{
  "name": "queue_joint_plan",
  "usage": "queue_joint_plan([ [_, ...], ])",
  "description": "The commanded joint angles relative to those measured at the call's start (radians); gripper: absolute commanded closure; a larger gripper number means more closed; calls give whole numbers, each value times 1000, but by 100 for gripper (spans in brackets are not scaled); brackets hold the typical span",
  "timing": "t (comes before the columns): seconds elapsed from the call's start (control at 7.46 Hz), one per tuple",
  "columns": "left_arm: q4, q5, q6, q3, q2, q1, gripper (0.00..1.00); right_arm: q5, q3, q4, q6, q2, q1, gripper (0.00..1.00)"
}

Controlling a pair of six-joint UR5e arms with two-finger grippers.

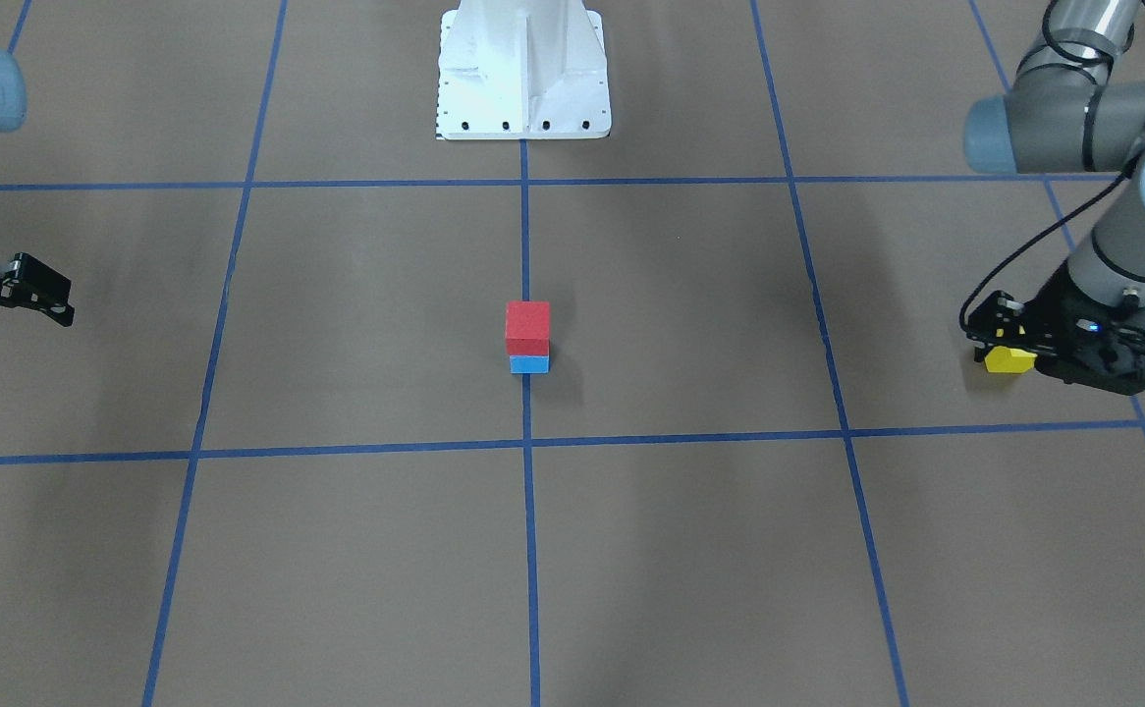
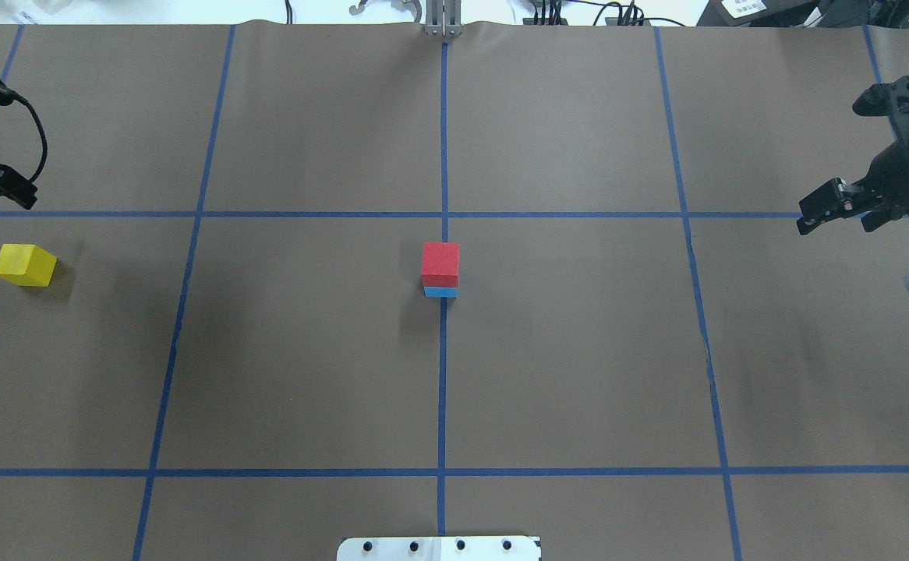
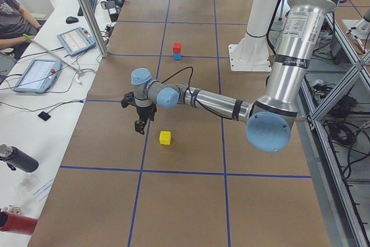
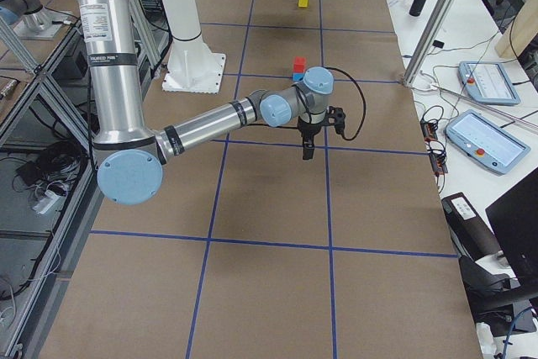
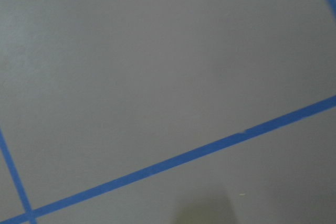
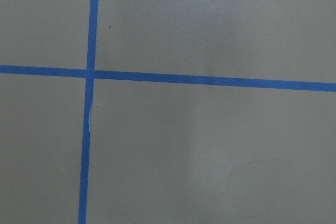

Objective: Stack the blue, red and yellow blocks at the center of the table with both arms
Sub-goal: 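Move the left gripper back to the yellow cube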

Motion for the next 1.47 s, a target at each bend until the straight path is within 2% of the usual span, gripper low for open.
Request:
queue_joint_plan([
  [0.0,-14,-67,-36,17,34,-6,0,0,7,1,2,0,0,0],
  [0.27,-106,-89,-154,21,75,-3,0,0,8,1,2,0,1,0],
  [0.54,-121,-170,-285,24,82,0,0,1,8,0,2,0,0,0],
  [0.8,-144,-177,-385,26,82,6,0,1,8,1,2,0,0,0],
  [1.07,-226,-178,-402,41,132,19,0,1,7,1,4,1,0,0],
  [1.34,-248,-177,-472,54,118,61,0,1,8,1,7,1,0,0],
])
